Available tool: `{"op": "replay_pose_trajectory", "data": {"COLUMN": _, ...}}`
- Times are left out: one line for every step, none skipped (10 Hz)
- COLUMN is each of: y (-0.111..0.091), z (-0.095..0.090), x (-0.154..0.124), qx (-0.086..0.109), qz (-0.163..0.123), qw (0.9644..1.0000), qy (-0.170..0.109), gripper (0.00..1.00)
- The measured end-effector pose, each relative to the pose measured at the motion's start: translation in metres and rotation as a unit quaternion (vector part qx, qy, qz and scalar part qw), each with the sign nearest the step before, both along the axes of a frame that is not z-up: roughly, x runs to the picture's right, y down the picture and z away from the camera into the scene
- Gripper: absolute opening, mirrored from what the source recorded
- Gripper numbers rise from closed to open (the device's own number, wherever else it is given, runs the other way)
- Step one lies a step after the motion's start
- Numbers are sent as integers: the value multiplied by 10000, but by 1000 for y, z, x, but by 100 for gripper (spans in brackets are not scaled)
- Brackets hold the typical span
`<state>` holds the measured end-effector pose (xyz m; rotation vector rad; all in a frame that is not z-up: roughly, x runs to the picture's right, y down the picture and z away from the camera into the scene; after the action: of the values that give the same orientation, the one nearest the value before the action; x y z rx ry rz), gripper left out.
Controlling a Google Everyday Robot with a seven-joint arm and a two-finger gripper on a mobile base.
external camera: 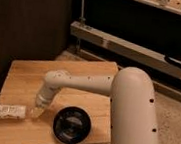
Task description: Place the bottle in the ceramic bowl
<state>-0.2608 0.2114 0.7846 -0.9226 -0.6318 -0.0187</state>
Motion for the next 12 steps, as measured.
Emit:
{"op": "replay_pose_trajectory", "data": {"y": -16, "z": 2, "x": 11, "qx": 119, "qz": 1, "qw": 9999, "qy": 20, "gripper": 0}}
{"op": "replay_pose_trajectory", "data": {"y": -28, "z": 4, "x": 19, "qx": 201, "qz": -25, "qw": 9998, "qy": 25, "gripper": 0}}
{"op": "replay_pose_trajectory", "data": {"y": -38, "z": 9, "x": 31, "qx": 281, "qz": -53, "qw": 9996, "qy": 44, "gripper": 0}}
{"op": "replay_pose_trajectory", "data": {"y": -41, "z": 11, "x": 39, "qx": 308, "qz": -86, "qw": 9995, "qy": 61, "gripper": 0}}
{"op": "replay_pose_trajectory", "data": {"y": -40, "z": 11, "x": 49, "qx": 313, "qz": -162, "qw": 9994, "qy": 70, "gripper": 0}}
{"op": "replay_pose_trajectory", "data": {"y": -41, "z": 11, "x": 62, "qx": 318, "qz": -199, "qw": 9993, "qy": 73, "gripper": 0}}
{"op": "replay_pose_trajectory", "data": {"y": -45, "z": 9, "x": 81, "qx": 315, "qz": -242, "qw": 9992, "qy": 93, "gripper": 0}}
{"op": "replay_pose_trajectory", "data": {"y": -52, "z": 6, "x": 94, "qx": 324, "qz": -287, "qw": 9990, "qy": 94, "gripper": 0}}
{"op": "replay_pose_trajectory", "data": {"y": -58, "z": 4, "x": 100, "qx": 334, "qz": -300, "qw": 9990, "qy": 81, "gripper": 0}}
{"op": "replay_pose_trajectory", "data": {"y": -62, "z": 3, "x": 108, "qx": 334, "qz": -258, "qw": 9991, "qy": 69, "gripper": 0}}
{"op": "replay_pose_trajectory", "data": {"y": -64, "z": 1, "x": 118, "qx": 309, "qz": -234, "qw": 9992, "qy": 82, "gripper": 0}}
{"op": "replay_pose_trajectory", "data": {"y": -65, "z": -1, "x": 126, "qx": 282, "qz": -215, "qw": 9993, "qy": 104, "gripper": 0}}
